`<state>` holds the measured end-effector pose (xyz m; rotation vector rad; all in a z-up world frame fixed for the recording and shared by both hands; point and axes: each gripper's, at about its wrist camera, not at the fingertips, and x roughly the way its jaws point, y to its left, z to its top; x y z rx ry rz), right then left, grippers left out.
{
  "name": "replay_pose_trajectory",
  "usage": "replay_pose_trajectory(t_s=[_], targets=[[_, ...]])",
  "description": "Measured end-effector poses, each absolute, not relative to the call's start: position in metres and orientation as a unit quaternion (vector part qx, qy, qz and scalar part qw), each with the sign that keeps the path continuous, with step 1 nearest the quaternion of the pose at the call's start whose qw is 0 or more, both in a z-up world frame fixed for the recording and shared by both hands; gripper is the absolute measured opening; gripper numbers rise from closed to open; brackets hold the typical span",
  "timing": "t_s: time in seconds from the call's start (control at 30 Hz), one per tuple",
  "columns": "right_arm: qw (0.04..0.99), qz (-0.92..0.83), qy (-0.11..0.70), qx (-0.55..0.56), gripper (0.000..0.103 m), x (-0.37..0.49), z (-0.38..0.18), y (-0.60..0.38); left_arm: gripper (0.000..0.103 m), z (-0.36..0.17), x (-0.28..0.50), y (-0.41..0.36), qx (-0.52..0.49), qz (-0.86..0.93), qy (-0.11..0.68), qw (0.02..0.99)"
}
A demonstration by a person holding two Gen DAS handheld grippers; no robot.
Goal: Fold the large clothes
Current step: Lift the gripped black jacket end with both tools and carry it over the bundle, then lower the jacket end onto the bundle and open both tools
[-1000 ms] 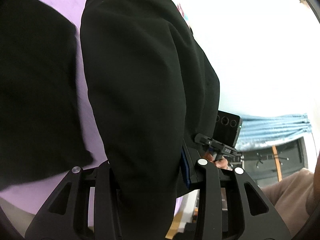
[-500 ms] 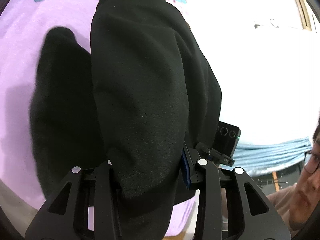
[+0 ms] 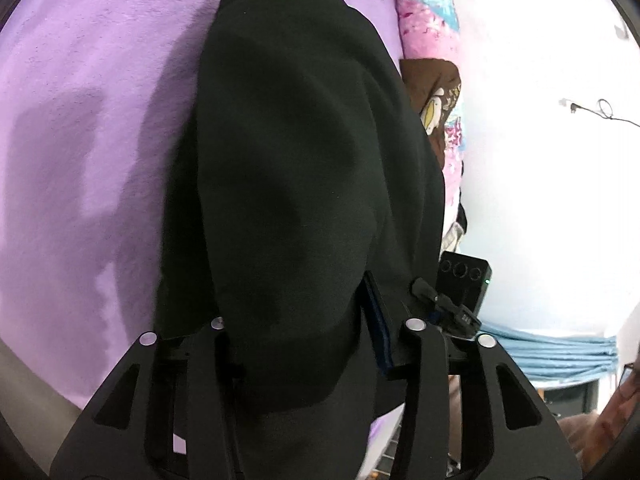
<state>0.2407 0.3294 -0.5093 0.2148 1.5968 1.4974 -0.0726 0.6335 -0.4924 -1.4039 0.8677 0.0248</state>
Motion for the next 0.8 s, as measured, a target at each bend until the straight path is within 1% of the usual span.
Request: replay_pose_trajectory(t_s=[0.03,0.07,0.1,0.13,0.17,0.2,0.23,0.27,0.3,0.33,0.37,0.4,0.43,0.47,0.53,0.6,0.63,0.67,0.7,0.73,0.77,0.8], targets=[[0.457,0.603,0.648,0.086,0.038,0.244,-0.51,0.325,0.048,-0.491,-0.077,0.633,-0.622,0.019,0.387,0.68],[0.457,0.602,0.649,0.087,0.039,0.249,-0.511,0.319,0.048,-0.487,-0.082,0.635,-0.619,0.025,0.389,0.682],[0.457,0.603,0.648,0.089,0.04,0.253,-0.508,0.314,0.053,-0.483,-0.088,0.636,-0.613,0.035,0.394,0.684],[0.464,0.602,0.644,0.086,0.041,0.26,-0.506,0.309,0.055,-0.477,-0.095,0.638,-0.601,0.049,0.403,0.688],[0.473,0.6,0.641,0.078,0.041,0.264,-0.499,0.298,0.055,-0.465,-0.1,0.636,-0.586,0.058,0.408,0.698],[0.479,0.597,0.64,0.073,0.043,0.249,-0.493,0.308,0.057,-0.463,-0.11,0.657,-0.573,0.066,0.41,0.706],[0.49,0.592,0.636,0.071,0.047,0.252,-0.486,0.3,0.066,-0.451,-0.114,0.655,-0.556,0.079,0.414,0.717],[0.499,0.588,0.632,0.071,0.05,0.248,-0.481,0.305,0.071,-0.435,-0.118,0.652,-0.533,0.094,0.42,0.728],[0.517,0.583,0.623,0.067,0.061,0.249,-0.47,0.297,0.078,-0.417,-0.119,0.645,-0.507,0.108,0.424,0.742],[0.528,0.582,0.614,0.072,0.072,0.251,-0.457,0.285,0.081,-0.401,-0.119,0.635,-0.484,0.118,0.426,0.755],[0.53,0.584,0.611,0.077,0.075,0.248,-0.447,0.287,0.082,-0.395,-0.119,0.633,-0.47,0.118,0.427,0.763],[0.523,0.592,0.605,0.095,0.084,0.248,-0.433,0.276,0.086,-0.383,-0.118,0.62,-0.447,0.12,0.431,0.774],[0.52,0.595,0.603,0.107,0.098,0.25,-0.425,0.266,0.094,-0.376,-0.116,0.612,-0.429,0.126,0.438,0.78],[0.516,0.598,0.6,0.127,0.097,0.249,-0.415,0.257,0.097,-0.365,-0.113,0.595,-0.4,0.142,0.449,0.786],[0.513,0.602,0.596,0.136,0.097,0.236,-0.398,0.261,0.096,-0.356,-0.109,0.569,-0.371,0.164,0.459,0.791],[0.525,0.604,0.587,0.118,0.097,0.219,-0.387,0.263,0.096,-0.358,-0.106,0.551,-0.357,0.174,0.464,0.792],[0.533,0.606,0.582,0.104,0.097,0.204,-0.379,0.279,0.096,-0.358,-0.105,0.537,-0.342,0.19,0.47,0.792],[0.558,0.601,0.568,0.066,0.097,0.191,-0.375,0.28,0.096,-0.359,-0.102,0.529,-0.33,0.195,0.474,0.793],[0.582,0.591,0.558,0.032,0.097,0.173,-0.366,0.303,0.096,-0.368,-0.101,0.522,-0.306,0.206,0.481,0.795],[0.619,0.57,0.54,-0.028,0.097,0.154,-0.364,0.313,0.096,-0.373,-0.1,0.515,-0.279,0.224,0.489,0.796],[0.639,0.554,0.529,-0.067,0.097,0.143,-0.362,0.322,0.096,-0.38,-0.098,0.503,-0.23,0.258,0.515,0.785],[0.667,0.53,0.509,-0.122,0.097,0.129,-0.368,0.324,0.096,-0.381,-0.094,0.493,-0.203,0.274,0.526,0.779]])
